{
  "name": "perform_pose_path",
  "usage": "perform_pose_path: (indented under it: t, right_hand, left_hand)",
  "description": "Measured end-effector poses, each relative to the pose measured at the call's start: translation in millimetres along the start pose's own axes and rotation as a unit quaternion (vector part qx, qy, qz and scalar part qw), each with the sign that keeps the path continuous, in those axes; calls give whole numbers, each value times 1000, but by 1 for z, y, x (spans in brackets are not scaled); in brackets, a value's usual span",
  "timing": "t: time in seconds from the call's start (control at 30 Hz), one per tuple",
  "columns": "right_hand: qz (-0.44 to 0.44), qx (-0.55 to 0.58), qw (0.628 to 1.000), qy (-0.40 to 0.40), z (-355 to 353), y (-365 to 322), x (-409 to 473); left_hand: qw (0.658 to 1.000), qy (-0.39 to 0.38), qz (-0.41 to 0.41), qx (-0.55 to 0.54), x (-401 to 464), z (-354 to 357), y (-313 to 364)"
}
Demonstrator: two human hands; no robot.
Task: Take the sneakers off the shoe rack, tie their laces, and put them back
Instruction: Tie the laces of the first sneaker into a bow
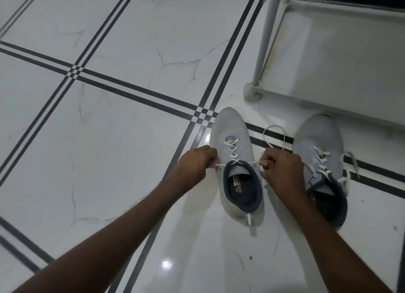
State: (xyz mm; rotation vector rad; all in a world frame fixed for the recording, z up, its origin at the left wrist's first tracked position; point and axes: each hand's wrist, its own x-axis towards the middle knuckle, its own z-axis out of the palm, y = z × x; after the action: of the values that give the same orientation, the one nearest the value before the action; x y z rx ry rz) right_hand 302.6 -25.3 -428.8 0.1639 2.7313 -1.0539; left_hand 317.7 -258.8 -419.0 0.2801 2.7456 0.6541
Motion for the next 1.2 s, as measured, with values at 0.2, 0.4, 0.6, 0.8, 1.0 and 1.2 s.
perform_pose_path:
  t: [0.2,0.4,0.6,0.8,1.0,1.2]
  right_hand:
    - [34,-6,985,167,-11,-26,-4]
    - [227,70,970,-56,-1,-29,5]
    - [274,365,886,-79,-15,-57,21]
    - [180,373,906,-86,-35,-82,33]
    - [-7,318,945,-72,-53,-102,42]
    - [-13,333,924,-189,-35,-96,51]
  left_hand:
    - [975,75,-206,17,-9,-12,12]
    - [784,33,-430,-447,-3,7,28]
    - [715,99,-390,-571,22,-1,22]
    - [691,31,-267,-671,37,-35,34]
    - [890,-40,-122,-438,39,-45,52]
    - [897,-75,-103,-422,36,-54,53]
